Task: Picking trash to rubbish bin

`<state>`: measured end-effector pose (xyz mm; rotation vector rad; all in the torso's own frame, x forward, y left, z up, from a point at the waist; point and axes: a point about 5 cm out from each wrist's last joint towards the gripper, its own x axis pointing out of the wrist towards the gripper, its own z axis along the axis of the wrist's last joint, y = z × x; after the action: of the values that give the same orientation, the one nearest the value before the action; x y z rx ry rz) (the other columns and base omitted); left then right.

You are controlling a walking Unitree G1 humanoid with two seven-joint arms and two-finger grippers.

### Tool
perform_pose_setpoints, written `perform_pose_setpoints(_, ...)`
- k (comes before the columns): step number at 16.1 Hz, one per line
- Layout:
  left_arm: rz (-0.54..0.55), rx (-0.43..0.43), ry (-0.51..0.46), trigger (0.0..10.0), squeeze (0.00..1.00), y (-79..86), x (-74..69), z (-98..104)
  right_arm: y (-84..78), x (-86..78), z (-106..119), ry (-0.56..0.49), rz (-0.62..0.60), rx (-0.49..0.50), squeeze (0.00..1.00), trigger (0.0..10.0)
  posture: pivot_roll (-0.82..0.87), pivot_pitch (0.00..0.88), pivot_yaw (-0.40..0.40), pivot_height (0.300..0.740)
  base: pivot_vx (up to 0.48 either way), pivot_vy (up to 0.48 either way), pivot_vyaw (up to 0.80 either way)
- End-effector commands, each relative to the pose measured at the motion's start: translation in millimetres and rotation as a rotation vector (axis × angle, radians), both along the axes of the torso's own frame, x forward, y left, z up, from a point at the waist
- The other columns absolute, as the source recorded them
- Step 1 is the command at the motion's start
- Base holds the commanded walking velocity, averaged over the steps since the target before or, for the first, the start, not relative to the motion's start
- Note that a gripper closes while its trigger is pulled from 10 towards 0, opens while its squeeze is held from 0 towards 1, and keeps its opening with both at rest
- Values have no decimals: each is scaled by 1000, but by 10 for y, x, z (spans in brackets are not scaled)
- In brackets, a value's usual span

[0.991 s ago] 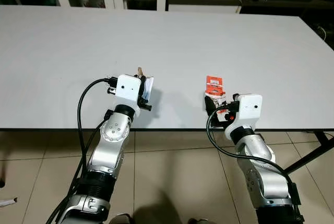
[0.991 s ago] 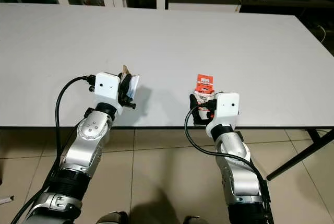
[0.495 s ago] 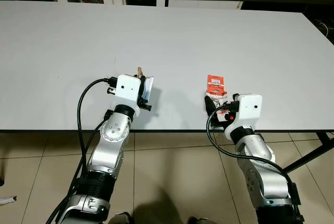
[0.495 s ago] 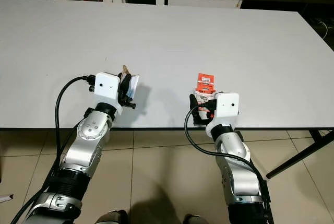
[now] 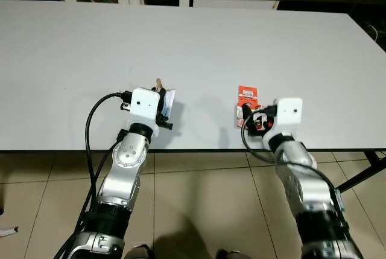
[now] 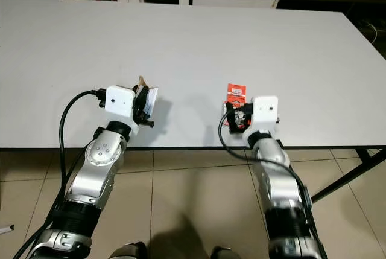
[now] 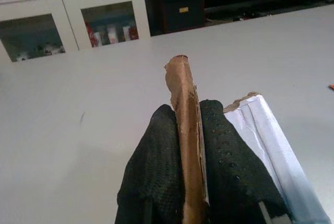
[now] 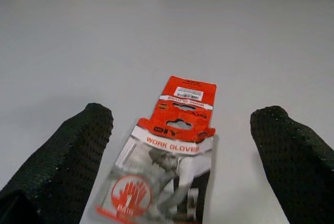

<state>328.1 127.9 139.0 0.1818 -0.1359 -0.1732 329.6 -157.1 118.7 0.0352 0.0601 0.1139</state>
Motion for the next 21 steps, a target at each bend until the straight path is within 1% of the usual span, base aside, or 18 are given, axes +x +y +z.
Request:
perform_pose_setpoints(1, -11, 3, -8, 10000, 0, -6, -21, 41, -45, 59, 48, -19, -10, 11, 0, 10000, -2, 131, -49, 740, 0, 0, 0)
perform_pose_setpoints(3, -11, 6, -7, 10000, 0, 6, -41, 50, -28, 121, 58, -15, -9, 38, 0, 10000, 4, 139, -46, 740, 0, 0, 0)
perform_pose_setpoints(4, -14, 12, -4, 10000, 0, 16, -65, 57, -3, 157, 16, 7, -10, 71, 0, 10000, 15, 151, -40, 740, 0, 0, 0)
perform_pose_setpoints(6, -15, 18, 2, 10000, 0, 28, -97, 56, 24, 194, -50, 32, -10, 74, 0, 10000, 32, 163, -35, 740, 0, 0, 0)
perform_pose_setpoints(10, -16, 20, 4, 10000, 0, 32, -109, 57, 31, 202, -63, 36, -10, 73, 0, 10000, 34, 167, -33, 740, 0, 0, 0)
perform_pose_setpoints(11, -17, 22, 7, 10000, 0, 35, -119, 60, 43, 214, -66, 39, -8, 76, 0, 10000, 37, 170, -33, 740, 0, 0, 0)
perform_pose_setpoints(12, -41, 27, 22, 10000, 0, 0, -123, 56, 89, 188, -74, 26, -15, 88, 0, 10000, 27, 169, -18, 740, 0, 0, 0)
perform_pose_setpoints(13, -45, 26, 21, 10000, 0, -9, -123, 68, 79, 186, -71, 16, -28, 88, 0, 10000, 27, 169, -18, 740, 0, 0, 0)
perform_pose_setpoints(16, -45, 27, 20, 10000, 0, 1, -119, 84, 21, 244, 62, -43, -51, 82, 0, 10000, 29, 163, -14, 740, 0, 0, 0)
perform_pose_setpoints(17, -45, 28, 21, 10000, 0, 2, -121, 85, 12, 252, 75, -51, -55, 83, 0, 10000, 29, 163, -13, 740, 0, 0, 0)
perform_pose_setpoints(19, -50, 31, 29, 10000, 0, -2, -128, 83, -93, 256, 77, -60, -105, 64, 0, 10000, 28, 167, -9, 740, 0, 0, 0)
perform_pose_setpoints(21, -56, 34, 34, 10000, 0, -9, -127, 76, -182, 248, 38, -41, -135, 55, 0, 10000, 28, 167, -9, 740, 0, 0, 0)
